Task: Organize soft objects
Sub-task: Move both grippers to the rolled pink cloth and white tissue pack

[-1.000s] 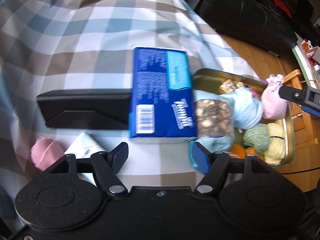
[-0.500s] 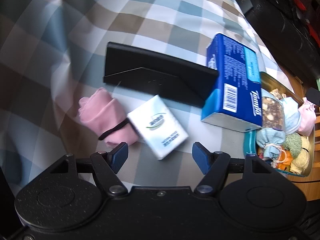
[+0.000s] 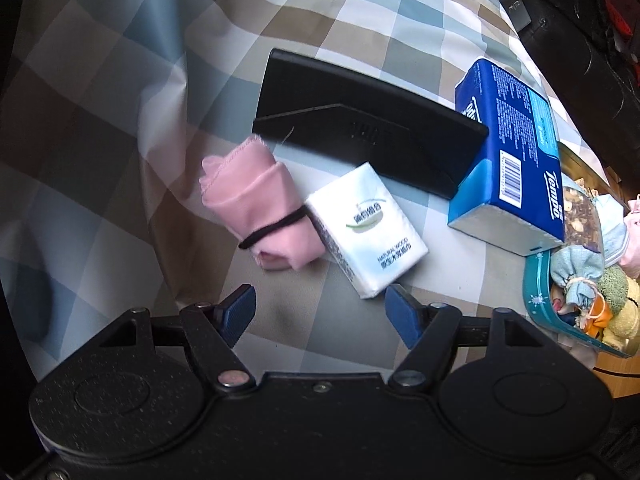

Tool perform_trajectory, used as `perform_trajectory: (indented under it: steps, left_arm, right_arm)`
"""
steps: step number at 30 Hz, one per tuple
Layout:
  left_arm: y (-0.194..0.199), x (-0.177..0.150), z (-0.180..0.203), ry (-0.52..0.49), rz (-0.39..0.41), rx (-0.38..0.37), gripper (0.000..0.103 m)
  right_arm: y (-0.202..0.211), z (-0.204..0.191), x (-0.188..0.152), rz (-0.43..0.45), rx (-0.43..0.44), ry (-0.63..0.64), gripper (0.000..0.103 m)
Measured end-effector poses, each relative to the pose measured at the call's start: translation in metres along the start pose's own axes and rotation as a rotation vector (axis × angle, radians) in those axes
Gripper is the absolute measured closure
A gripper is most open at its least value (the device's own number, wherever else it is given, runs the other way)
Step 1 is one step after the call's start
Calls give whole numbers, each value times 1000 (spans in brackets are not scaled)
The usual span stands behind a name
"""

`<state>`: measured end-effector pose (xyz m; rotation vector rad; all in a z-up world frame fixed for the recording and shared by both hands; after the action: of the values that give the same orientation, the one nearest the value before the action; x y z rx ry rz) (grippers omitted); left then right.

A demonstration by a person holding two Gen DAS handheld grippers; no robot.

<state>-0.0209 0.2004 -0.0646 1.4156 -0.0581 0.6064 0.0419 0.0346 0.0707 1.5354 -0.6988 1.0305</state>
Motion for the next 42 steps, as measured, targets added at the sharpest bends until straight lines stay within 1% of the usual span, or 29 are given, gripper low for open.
perform_trajectory:
  steps: [2,6,8,12,15,19,24,29,34,38,42]
  left_arm:
    - [1,-5,-1,20,-4,-4,36]
    - [8,-15,2,5,32,17,36]
    - [15,-19,4,2,65,26,36]
    - [28,-29,8,-31,138,64,36]
    - [35,-34,12,-59,164,53,36]
    - [40,-40,18,-109,178,41,36]
    - [40,-46,24,-135,170,4,36]
    - [41,-50,28,-157,180,-1,36]
    - [44,-52,34,-189,203,7,36]
    - [46,-54,38,-206,215,13,36]
    - [52,-56,43,-235,247,28,36]
  right_arm:
    - [-9,-8,-4,-45,17,24,1]
    - [-32,-28,-25,-194,73,98,3]
    - [-38,-39,-34,-222,89,133,3]
    - [-47,-66,-45,-213,116,255,4]
    - [-56,-84,-54,-223,149,325,4]
    - [-70,-106,-68,-256,173,403,5]
    - [-89,-134,-81,-278,185,479,6]
    - [-96,-157,-92,-271,203,595,6]
    - [-99,-166,-107,-272,196,698,6]
    - [-96,-161,-112,-273,195,710,6]
    - [-91,-156,-115,-285,200,725,6]
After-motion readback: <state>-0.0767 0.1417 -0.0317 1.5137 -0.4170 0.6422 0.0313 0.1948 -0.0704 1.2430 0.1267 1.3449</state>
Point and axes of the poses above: each gripper's, at about its wrist camera, not at the fingertips, and y roughly against the way its jaws point, z to its right, x to its top, the point moved 5 cm from there along -y, roughly the way its jaws point, and after that the axes turned 9 degrees about z, right-handed, at the moved point
